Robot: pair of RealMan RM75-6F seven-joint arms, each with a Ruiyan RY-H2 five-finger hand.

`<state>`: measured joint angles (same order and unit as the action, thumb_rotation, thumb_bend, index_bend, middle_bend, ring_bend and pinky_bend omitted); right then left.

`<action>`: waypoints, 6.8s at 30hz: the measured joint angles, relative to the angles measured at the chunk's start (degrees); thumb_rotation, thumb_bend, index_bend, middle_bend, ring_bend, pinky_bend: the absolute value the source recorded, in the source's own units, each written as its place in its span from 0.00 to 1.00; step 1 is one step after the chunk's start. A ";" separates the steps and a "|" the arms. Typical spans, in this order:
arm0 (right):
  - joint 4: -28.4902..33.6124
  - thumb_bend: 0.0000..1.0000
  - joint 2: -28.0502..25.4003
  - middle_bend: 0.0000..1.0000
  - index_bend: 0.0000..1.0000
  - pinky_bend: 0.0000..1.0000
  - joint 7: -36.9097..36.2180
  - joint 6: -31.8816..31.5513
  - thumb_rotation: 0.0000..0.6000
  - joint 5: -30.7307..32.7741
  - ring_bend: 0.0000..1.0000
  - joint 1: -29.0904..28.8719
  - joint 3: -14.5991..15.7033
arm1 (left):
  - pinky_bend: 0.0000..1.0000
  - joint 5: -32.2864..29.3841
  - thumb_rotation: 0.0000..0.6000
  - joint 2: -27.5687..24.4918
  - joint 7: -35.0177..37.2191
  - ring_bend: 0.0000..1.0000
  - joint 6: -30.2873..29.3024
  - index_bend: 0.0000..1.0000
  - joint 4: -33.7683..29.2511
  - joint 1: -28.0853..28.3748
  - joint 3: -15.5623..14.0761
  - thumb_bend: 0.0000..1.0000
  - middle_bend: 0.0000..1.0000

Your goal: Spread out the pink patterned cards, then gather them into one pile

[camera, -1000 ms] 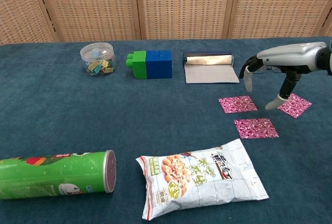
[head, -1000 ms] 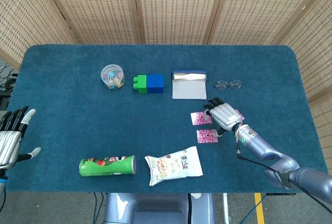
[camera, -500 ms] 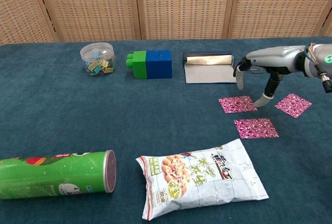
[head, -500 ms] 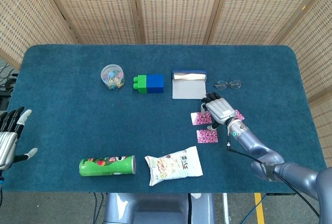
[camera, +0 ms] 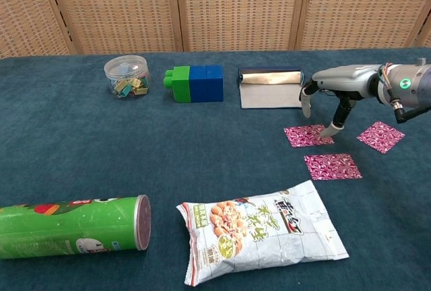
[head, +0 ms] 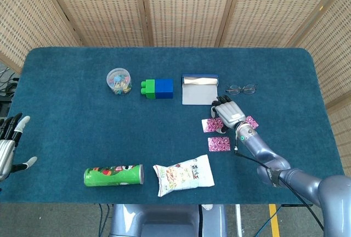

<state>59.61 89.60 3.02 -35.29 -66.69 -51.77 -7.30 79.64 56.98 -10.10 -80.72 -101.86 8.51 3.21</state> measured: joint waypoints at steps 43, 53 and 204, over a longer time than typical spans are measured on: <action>-8.26 0.16 5.47 0.18 0.41 0.00 2.33 -0.37 1.00 -3.23 0.00 0.43 0.44 | 0.00 0.46 1.00 -0.44 0.89 0.00 -0.35 0.00 0.28 -0.42 0.09 0.04 0.00; -8.87 0.14 5.77 0.17 0.41 0.00 3.27 -0.24 1.00 -2.73 0.00 0.50 0.06 | 0.00 0.58 1.00 -0.39 1.01 0.00 -0.16 0.00 0.41 -0.26 0.19 0.04 0.00; -8.00 0.14 -6.42 0.18 0.50 0.00 -3.32 -4.40 1.00 -10.57 0.00 7.53 4.91 | 0.00 2.01 1.00 -0.38 0.25 0.00 -1.81 0.00 -0.89 -0.98 -0.15 0.04 0.00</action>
<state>51.61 83.19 -0.31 -39.69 -77.26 -44.24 -2.40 81.65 56.60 -9.85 -82.53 -102.75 7.52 3.06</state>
